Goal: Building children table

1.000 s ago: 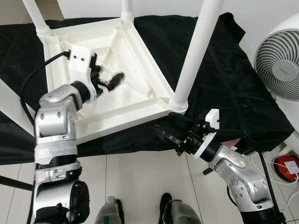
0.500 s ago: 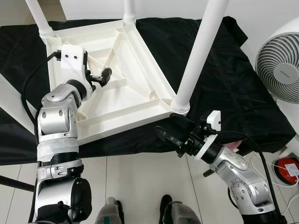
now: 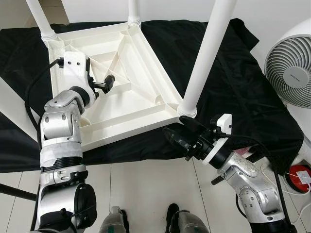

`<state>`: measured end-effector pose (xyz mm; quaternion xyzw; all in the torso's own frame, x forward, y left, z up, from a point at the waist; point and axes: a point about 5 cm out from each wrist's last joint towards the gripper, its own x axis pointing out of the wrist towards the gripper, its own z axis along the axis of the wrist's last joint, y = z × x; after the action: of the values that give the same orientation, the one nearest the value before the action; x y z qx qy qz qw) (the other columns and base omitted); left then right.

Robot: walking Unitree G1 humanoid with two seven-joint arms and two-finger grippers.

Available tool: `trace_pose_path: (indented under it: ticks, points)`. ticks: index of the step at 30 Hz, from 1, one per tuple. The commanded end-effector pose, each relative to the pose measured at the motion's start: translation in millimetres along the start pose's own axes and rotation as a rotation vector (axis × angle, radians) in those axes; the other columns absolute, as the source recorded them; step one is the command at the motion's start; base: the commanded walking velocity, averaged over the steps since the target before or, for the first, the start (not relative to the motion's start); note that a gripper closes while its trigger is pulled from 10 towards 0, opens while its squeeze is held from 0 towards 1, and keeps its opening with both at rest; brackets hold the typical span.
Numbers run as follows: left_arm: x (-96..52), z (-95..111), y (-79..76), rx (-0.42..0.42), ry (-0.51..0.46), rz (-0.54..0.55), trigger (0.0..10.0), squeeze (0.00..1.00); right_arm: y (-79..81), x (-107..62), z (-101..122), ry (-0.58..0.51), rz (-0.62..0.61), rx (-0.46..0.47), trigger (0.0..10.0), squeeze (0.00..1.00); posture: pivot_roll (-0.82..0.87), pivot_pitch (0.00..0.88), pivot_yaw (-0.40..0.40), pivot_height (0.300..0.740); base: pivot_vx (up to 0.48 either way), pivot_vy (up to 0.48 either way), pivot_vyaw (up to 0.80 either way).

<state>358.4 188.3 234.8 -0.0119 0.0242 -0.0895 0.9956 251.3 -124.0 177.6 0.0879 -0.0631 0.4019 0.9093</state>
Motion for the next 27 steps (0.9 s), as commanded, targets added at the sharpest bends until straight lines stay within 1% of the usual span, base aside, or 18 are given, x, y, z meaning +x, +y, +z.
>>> trace_pose_path:
  ticks: [1,11,13,16,17,20,21,22,23,25,26,27]
  points:
    - [-4.8,-4,22.2,-0.020,0.019,0.409,10.0,0.00,-2.3,-1.0,-1,0.005,-0.021,0.000,10.0,0.00,-0.06,0.146,0.031,0.740,0.000,0.000,0.00]
    - [-1.8,-1,23.1,-0.012,0.019,0.457,10.0,0.00,-3.1,1.0,-1,0.001,-0.036,0.001,10.0,0.00,-0.06,0.144,0.028,0.740,0.000,0.000,0.00]
    - [-2.0,-1,24.9,-0.016,0.021,0.490,10.0,0.00,-3.8,1.5,-2,0.000,-0.042,-0.001,10.0,0.00,-0.06,0.144,0.028,0.740,0.000,0.000,0.00]
    - [-1.7,-1,26.1,-0.021,0.027,0.507,10.0,0.00,-3.9,2.0,-2,-0.002,-0.045,-0.001,10.0,0.00,-0.06,0.144,0.028,0.740,0.000,0.000,0.00]
    - [-1.4,-1,28.6,-0.027,0.038,0.543,10.0,0.00,-3.9,3.1,-2,-0.004,-0.047,0.000,10.0,0.00,-0.06,0.144,0.028,0.740,0.000,0.000,0.00]
    - [-1.2,-1,29.7,-0.028,0.043,0.561,10.0,0.00,-3.8,3.6,-2,-0.006,-0.048,0.001,10.0,0.00,-0.06,0.144,0.028,0.740,0.000,0.000,0.00]
    - [-1.6,-1,32.3,-0.022,0.048,0.595,10.0,0.00,-3.6,4.2,-2,-0.007,-0.049,0.002,10.0,0.00,-0.06,0.142,0.027,0.740,0.000,0.000,0.00]
    - [-2.6,-1,36.7,-0.025,0.063,0.654,10.0,0.00,-3.4,4.7,-2,-0.008,-0.049,0.003,10.0,0.00,-0.06,0.142,0.027,0.740,0.000,0.000,0.00]
    - [-2.6,-1,36.7,-0.025,0.063,0.654,10.0,0.00,-3.4,4.7,-2,-0.008,-0.049,0.003,10.0,0.00,-0.06,0.142,0.027,0.740,0.000,0.000,0.00]
    - [-4.2,-2,43.7,0.003,0.094,0.748,10.0,0.00,-3.5,5.4,-2,-0.011,-0.052,0.004,10.0,0.00,-0.06,0.142,0.027,0.740,0.000,0.000,0.00]
    - [-4.2,-2,43.7,0.003,0.094,0.748,10.0,0.00,-3.5,5.4,-2,-0.011,-0.052,0.004,10.0,0.00,-0.06,0.142,0.027,0.740,0.000,0.000,0.00]
    - [-5.0,-4,45.7,0.009,0.112,0.785,10.0,0.00,-3.4,5.6,-2,-0.012,-0.052,0.004,10.0,0.00,-0.06,0.142,0.027,0.740,0.000,0.000,0.00]
